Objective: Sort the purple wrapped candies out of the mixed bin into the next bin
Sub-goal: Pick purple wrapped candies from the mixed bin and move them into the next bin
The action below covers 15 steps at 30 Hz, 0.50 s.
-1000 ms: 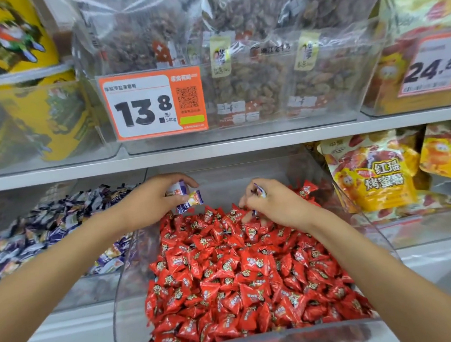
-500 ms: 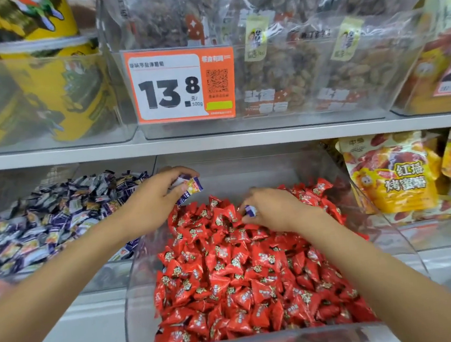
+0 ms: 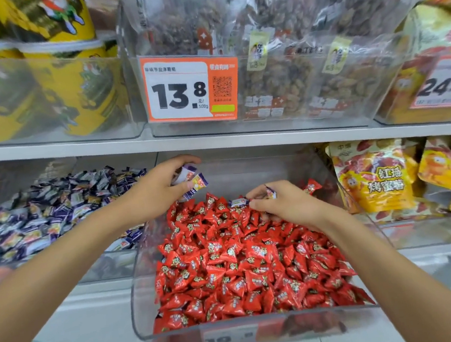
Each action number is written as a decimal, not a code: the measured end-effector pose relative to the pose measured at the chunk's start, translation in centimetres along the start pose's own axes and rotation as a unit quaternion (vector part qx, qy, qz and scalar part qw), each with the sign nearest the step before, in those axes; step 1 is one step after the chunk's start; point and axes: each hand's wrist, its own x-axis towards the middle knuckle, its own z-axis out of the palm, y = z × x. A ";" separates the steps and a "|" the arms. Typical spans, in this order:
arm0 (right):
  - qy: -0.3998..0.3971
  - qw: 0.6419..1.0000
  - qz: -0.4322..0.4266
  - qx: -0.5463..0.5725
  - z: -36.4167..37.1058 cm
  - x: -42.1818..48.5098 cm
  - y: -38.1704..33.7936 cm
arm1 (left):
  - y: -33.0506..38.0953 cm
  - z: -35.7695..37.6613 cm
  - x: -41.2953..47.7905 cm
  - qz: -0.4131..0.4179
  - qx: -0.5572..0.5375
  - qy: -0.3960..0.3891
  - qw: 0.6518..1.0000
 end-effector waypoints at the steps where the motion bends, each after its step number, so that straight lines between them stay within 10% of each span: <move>1: 0.002 1.000 -0.004 -0.014 0.3 -0.3 -0.4 | 0.1 -0.1 -0.2 -0.002 0.003 -0.001 1.000; 15: 0.088 0.990 0.011 -0.105 2.0 -3.1 -3.0 | 1.1 -2.0 -6.6 -0.053 -0.062 -0.005 0.997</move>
